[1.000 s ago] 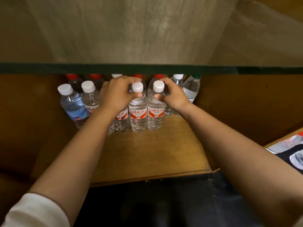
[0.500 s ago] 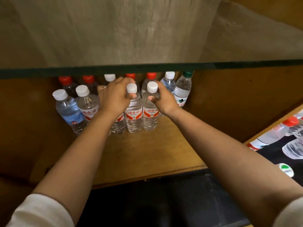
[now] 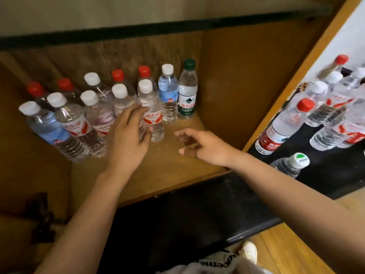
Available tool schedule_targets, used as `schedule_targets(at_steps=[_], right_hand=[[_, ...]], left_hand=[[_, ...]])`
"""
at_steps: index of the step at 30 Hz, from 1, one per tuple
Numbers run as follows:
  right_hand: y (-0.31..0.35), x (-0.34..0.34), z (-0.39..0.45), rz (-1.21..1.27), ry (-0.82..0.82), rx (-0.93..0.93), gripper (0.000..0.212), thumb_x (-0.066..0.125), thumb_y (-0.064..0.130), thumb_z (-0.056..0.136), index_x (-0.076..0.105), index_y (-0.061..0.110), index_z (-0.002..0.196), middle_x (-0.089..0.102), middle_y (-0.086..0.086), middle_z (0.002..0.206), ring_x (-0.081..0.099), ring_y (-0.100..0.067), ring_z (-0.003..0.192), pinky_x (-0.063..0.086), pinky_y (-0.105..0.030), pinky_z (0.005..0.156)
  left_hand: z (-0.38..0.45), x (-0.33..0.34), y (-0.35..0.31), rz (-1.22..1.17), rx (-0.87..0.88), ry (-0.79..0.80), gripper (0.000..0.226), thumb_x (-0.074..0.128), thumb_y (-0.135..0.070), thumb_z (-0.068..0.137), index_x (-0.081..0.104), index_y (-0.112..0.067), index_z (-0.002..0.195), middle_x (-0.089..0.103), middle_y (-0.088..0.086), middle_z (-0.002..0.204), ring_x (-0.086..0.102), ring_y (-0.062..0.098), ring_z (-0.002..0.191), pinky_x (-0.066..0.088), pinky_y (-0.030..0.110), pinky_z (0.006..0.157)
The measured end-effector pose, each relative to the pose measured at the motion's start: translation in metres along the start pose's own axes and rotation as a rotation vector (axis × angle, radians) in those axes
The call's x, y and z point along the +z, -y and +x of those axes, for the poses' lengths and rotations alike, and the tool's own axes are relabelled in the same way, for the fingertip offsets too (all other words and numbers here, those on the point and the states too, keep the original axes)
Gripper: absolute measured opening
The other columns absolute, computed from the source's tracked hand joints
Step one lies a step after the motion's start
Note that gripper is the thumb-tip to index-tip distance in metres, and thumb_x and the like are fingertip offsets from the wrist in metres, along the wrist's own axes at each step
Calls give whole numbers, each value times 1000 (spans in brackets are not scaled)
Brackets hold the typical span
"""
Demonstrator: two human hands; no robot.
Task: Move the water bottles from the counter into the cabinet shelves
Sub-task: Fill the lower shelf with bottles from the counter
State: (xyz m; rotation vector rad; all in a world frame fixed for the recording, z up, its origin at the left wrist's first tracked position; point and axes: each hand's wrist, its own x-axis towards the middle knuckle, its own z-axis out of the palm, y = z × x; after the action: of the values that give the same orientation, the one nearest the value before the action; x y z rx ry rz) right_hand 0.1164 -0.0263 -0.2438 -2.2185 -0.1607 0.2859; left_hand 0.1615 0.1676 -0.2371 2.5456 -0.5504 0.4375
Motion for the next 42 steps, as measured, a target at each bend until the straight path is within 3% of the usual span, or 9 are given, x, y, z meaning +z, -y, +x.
schedule_targets(at_steps=[2, 5, 8, 12, 22, 28, 33, 38, 42], right_hand=[[-13, -9, -32, -40, 65, 20, 43, 63, 20, 86, 52, 19, 128, 59, 1, 120, 59, -14, 106, 46, -27, 93], [-32, -28, -80, -69, 49, -7, 35, 62, 20, 87, 58, 17, 122, 67, -2, 109, 63, -11, 96, 47, -17, 83], [-50, -55, -124, -41, 30, -28, 31, 61, 19, 88, 60, 16, 119, 70, -1, 96, 65, -8, 87, 46, -12, 75], [-79, -95, -179, -10, -32, -22, 27, 62, 20, 87, 61, 21, 115, 67, 2, 85, 63, -13, 77, 50, -23, 71], [-188, -177, -271, 151, -338, 162, 18, 59, 22, 85, 65, 20, 101, 67, -1, 73, 64, -11, 65, 54, -24, 64], [-256, -214, -290, 140, -464, 295, 15, 61, 12, 87, 65, 18, 99, 67, 3, 79, 64, -15, 75, 51, -29, 74], [-300, -254, -301, 122, -771, 417, 16, 63, 10, 85, 62, 18, 99, 63, 3, 88, 59, -13, 85, 48, -30, 81], [-336, -300, -312, 96, -1266, 551, 59, 77, 11, 70, 41, 16, 115, 40, -4, 113, 45, -17, 101, 48, -38, 90], [-360, -332, -308, 397, -1016, 583, 103, 77, 2, 68, 10, 24, 143, 23, -8, 148, 29, -25, 135, 33, -45, 109]], left_hand=[[-19, 12, -21, -115, -24, 46, 44, 62, -12, 82, 53, -18, 125, 55, 4, 125, 55, 22, 107, 41, 31, 89], [-42, 33, -55, -253, -57, 142, 35, 63, -14, 83, 60, -26, 116, 64, -11, 99, 62, 12, 78, 45, 23, 73], [-59, 50, -93, -327, -59, 236, 27, 61, -22, 84, 63, -35, 108, 60, -24, 87, 60, -1, 76, 45, 15, 68], [-67, 69, -156, -412, 8, 313, 19, 59, -24, 84, 67, -33, 99, 57, -31, 77, 56, -15, 76, 37, 0, 63], [-75, 128, -322, -605, 223, 566, 21, 58, -19, 88, 67, -31, 103, 61, -28, 86, 62, -8, 85, 49, 11, 73], [-46, 199, -395, -726, 126, 597, 38, 62, -17, 84, 58, -34, 117, 62, -20, 99, 59, -1, 86, 46, 12, 71], [5, 259, -434, -814, -60, 478, 66, 70, -17, 79, 37, -28, 135, 47, -13, 124, 50, -4, 104, 43, 18, 89], [53, 294, -458, -777, -88, 356, 77, 74, -20, 75, 32, -18, 140, 38, 2, 140, 36, 4, 123, 31, 24, 103], [74, 307, -471, -811, -90, 469, 56, 62, -17, 87, 37, -14, 136, 46, -1, 132, 42, 13, 124, 34, 27, 100]])
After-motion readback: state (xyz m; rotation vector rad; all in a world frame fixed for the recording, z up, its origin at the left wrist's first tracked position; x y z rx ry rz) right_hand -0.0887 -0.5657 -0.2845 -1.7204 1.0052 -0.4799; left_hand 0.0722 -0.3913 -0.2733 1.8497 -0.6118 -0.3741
